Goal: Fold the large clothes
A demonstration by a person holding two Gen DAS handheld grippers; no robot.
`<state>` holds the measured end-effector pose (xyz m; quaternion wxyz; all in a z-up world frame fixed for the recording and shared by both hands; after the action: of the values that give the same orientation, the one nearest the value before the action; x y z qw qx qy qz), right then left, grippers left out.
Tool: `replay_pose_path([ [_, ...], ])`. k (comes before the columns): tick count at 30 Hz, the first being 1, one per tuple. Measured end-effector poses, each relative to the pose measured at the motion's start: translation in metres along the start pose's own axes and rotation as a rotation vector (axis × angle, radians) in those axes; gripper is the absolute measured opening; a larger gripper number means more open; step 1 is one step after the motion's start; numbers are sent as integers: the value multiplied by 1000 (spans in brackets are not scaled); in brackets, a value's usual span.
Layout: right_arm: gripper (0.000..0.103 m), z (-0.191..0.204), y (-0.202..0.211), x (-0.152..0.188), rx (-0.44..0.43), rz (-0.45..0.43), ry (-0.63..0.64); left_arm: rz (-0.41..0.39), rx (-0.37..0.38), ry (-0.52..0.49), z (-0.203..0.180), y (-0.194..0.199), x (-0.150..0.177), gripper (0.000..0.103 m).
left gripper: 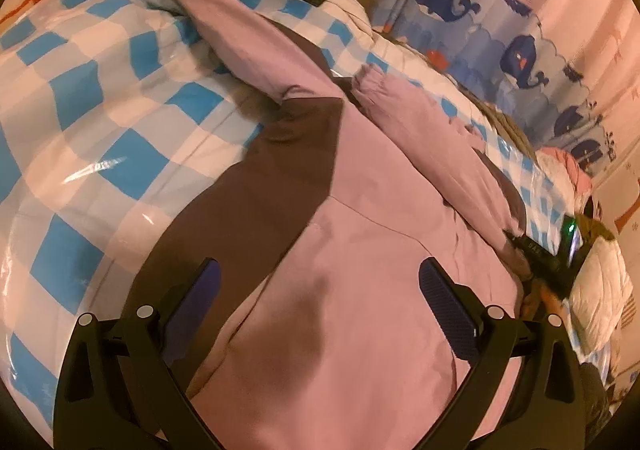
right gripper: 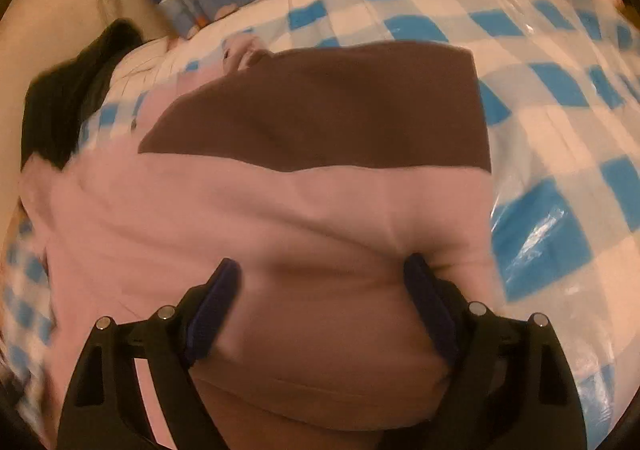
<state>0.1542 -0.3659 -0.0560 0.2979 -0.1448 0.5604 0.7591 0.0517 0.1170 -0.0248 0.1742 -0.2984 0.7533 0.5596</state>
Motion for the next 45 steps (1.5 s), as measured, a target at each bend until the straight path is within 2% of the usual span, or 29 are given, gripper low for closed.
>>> replay_pose_path([
  [2, 82, 9, 22, -5, -86, -71, -7, -19, -10, -35, -7, 4, -1, 95],
  [4, 82, 12, 55, -5, -154, -179, -14, -50, -19, -93, -22, 5, -12, 95],
  [6, 92, 3, 74, -4, -203, -246, -58, -79, -31, -141, -39, 0, -33, 95],
  [8, 93, -9, 69, 0, -211, -237, -92, -139, -35, -207, -72, -12, -72, 95],
  [9, 92, -17, 52, 3, -201, -208, -119, -159, -27, -232, -87, -20, -88, 95],
  [11, 93, -30, 34, 16, -206, -178, -156, -178, -28, -278, -121, -52, -120, 95],
  [12, 93, -31, 30, 23, -206, -196, -147, -175, -32, -296, -135, -71, -132, 95],
  [15, 93, -24, 38, 32, -194, -244, -104, -82, -93, -332, -158, -144, -151, 95],
  [17, 93, -27, 38, 35, -212, -256, -104, 33, -181, -308, -148, -196, -146, 95],
  [19, 93, -29, 37, 37, -247, -266, -94, 200, -236, -336, -135, -247, -125, 97],
  [21, 93, -28, 37, 39, -234, -270, -82, 179, -277, -398, -142, -244, -119, 96],
  [23, 94, -29, 38, 39, -241, -272, -89, 147, -225, -405, -145, -216, -123, 96],
  [24, 94, -31, 38, 40, -247, -274, -92, 95, -172, -380, -138, -190, -130, 96],
  [27, 94, -31, 39, 40, -252, -276, -94, -43, -130, -277, -91, -119, -152, 96],
  [30, 94, -30, 39, 40, -250, -279, -93, -117, -185, -96, 3, -71, -186, 96],
  [34, 96, -28, 41, 40, -240, -282, -78, -157, -259, 265, 148, -45, -238, 96],
  [37, 96, -28, 41, 40, -241, -284, -78, -156, -287, 392, 206, -52, -265, 96],
  [42, 96, -28, 42, 40, -253, -290, -81, -204, -344, 393, 236, -76, -296, 96],
  [45, 96, -28, 42, 41, -258, -293, -81, -281, -391, 385, 237, -81, -306, 96],
])
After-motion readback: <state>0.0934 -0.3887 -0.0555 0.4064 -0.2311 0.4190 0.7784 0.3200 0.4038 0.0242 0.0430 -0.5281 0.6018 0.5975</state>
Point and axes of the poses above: each gripper's, at about its wrist camera, not at the fingertips, and y roughly against the way its jaws point, z to its left, x to its underside, the point moved 3 cm from there along -y, roughly the way its jaws point, and after that the axes turned 5 degrees about -y, right-handed, at the moved point
